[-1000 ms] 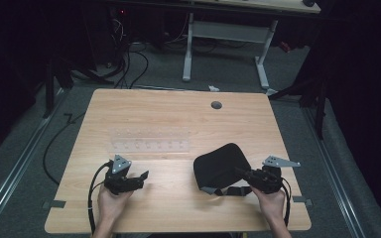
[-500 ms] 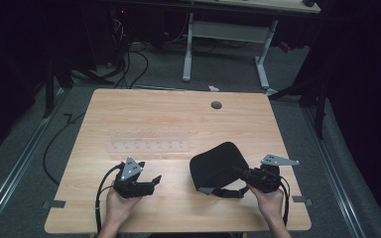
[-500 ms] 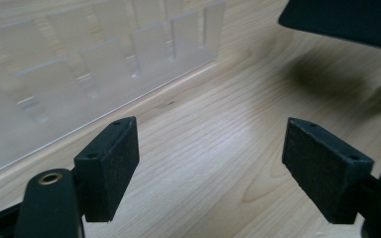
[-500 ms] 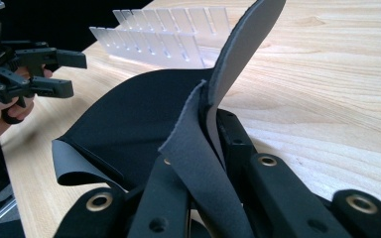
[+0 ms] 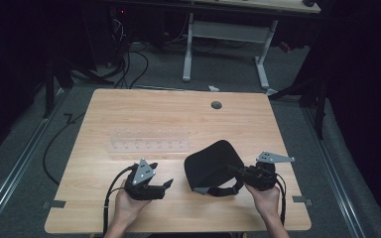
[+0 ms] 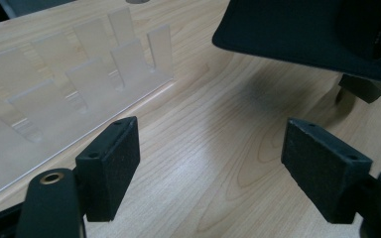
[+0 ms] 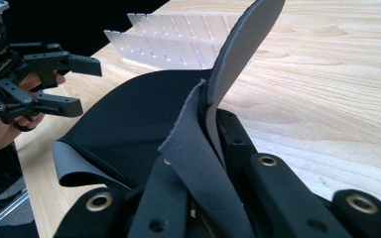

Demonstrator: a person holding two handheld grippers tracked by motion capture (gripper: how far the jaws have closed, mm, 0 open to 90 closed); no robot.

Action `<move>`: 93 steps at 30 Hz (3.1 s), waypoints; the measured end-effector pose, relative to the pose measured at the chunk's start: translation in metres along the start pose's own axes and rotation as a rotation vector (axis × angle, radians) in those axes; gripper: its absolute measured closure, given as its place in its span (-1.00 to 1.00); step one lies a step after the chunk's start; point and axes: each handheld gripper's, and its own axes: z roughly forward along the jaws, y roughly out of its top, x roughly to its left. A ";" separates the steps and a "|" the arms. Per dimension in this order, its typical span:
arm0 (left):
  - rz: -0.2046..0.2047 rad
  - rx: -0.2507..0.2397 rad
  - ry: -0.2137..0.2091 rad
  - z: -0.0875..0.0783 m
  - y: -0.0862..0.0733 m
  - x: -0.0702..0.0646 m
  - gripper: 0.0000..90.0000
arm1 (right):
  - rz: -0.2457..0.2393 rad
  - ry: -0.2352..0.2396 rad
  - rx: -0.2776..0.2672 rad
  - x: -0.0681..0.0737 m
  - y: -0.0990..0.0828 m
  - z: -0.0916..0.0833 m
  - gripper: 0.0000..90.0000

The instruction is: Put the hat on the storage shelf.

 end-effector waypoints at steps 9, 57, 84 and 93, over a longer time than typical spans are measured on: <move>0.030 0.034 -0.028 0.007 -0.004 -0.010 -0.47 | -0.018 0.017 0.013 0.006 0.007 0.008 0.87; 0.164 0.060 -0.082 0.010 -0.011 -0.027 -0.06 | -0.008 0.144 0.094 0.030 0.020 0.047 0.86; 0.137 0.175 -0.276 -0.006 -0.006 -0.042 0.91 | 0.000 0.129 0.058 0.027 0.022 0.049 0.42; 0.087 0.139 -0.252 -0.012 0.004 -0.033 0.91 | 0.026 0.050 -0.006 0.012 0.016 0.031 0.09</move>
